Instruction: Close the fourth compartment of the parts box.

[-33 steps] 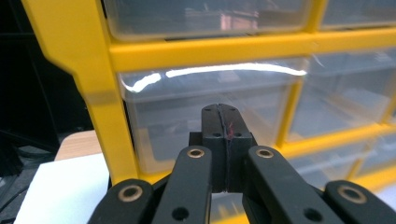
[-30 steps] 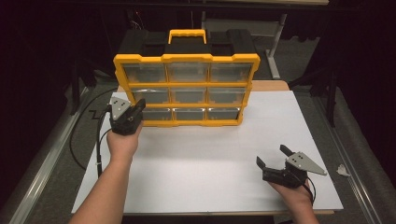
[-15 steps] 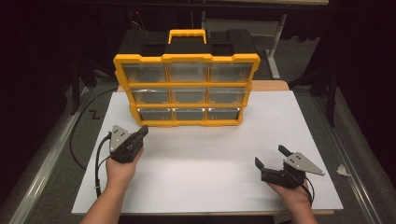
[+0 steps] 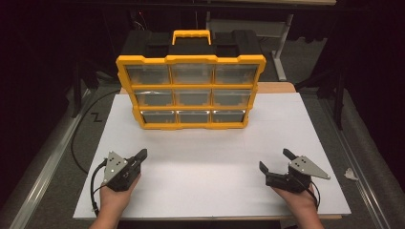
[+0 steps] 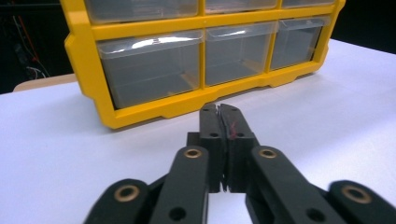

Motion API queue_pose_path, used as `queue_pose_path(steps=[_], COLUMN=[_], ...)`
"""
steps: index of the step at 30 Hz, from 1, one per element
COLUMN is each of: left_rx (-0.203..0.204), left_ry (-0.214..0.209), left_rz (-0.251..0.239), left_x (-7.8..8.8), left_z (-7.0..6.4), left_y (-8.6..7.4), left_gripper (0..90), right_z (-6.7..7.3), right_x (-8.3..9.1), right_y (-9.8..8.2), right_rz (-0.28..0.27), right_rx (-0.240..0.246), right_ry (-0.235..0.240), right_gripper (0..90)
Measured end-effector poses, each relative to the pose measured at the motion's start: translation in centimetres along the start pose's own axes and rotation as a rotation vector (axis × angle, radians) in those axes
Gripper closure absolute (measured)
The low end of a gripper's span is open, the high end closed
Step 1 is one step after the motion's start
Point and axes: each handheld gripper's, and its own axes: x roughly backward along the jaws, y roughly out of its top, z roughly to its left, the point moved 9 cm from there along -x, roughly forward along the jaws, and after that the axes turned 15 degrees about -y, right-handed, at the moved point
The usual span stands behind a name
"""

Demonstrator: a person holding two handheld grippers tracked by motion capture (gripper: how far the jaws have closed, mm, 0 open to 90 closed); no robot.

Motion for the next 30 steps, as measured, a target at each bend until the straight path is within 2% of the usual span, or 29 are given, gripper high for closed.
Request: queue_pose_path(steps=[4,5,7,9,12,15,22,23,24,25,26,27,29,30], left_rx=[0.017,0.022,0.013,0.004,0.017,0.000,0.002,0.006,0.012,0.017,0.024,0.031,0.053,0.066], left_ry=[0.002,-0.003,-0.011,-0.009,-0.038,-0.032,-0.030,-0.030,-0.027,-0.020,-0.014,-0.017,-0.039,-0.039], left_rz=[0.009,0.007,0.019,0.029,0.046,0.075,0.048,0.047,0.045,0.048,0.055,0.052,0.041,0.043], left_x=[0.1,0.0,0.0,0.0,-0.4,-0.8,-0.8,-0.8,-0.8,-0.9,-0.9,-0.9,-0.9,-1.0], left_z=[0.5,0.5,0.6,0.7,0.7,0.8,0.9,1.0,1.0,1.1,1.2,1.2,1.1,1.2], left_y=[-0.4,-0.4,-0.6,-0.8,-1.4,-1.9,-1.7,-1.7,-1.7,-1.7,-1.7,-1.7,-1.5,-1.5], left_gripper=[87.2,83.0,80.8,74.0,61.4,50.6,36.5,33.3,25.0,25.0,18.2,18.2,8.9,8.9], right_z=[0.0,0.1,0.2,0.3,0.5,0.8,0.6,0.6,0.6,0.6,0.7,0.7,0.7,0.7], right_x=[-0.1,-0.1,-0.1,-0.2,-0.3,-0.3,-0.3,-0.3,-0.3,-0.3,-0.4,-0.4,-0.4,-0.4], right_y=[-0.1,-0.1,-0.1,-0.2,-0.2,-0.3,-0.5,-0.5,-0.5,-0.5,-0.5,-0.5,-0.5,-0.5], right_rz=[0.004,0.008,0.008,0.012,0.015,0.020,0.025,0.025,0.027,0.027,0.026,0.026,0.025,0.025], right_rx=[-0.001,-0.003,0.000,0.001,0.003,0.012,0.009,0.008,0.009,0.009,0.010,0.010,0.012,0.012], right_ry=[-0.002,-0.003,-0.003,-0.006,-0.004,0.000,-0.001,-0.002,-0.002,-0.002,0.000,0.000,0.002,0.002], right_gripper=[4.3,4.4,4.4,4.7,4.7,4.8,4.9,5.0,5.0,5.0,5.0,5.0,5.0,5.0])
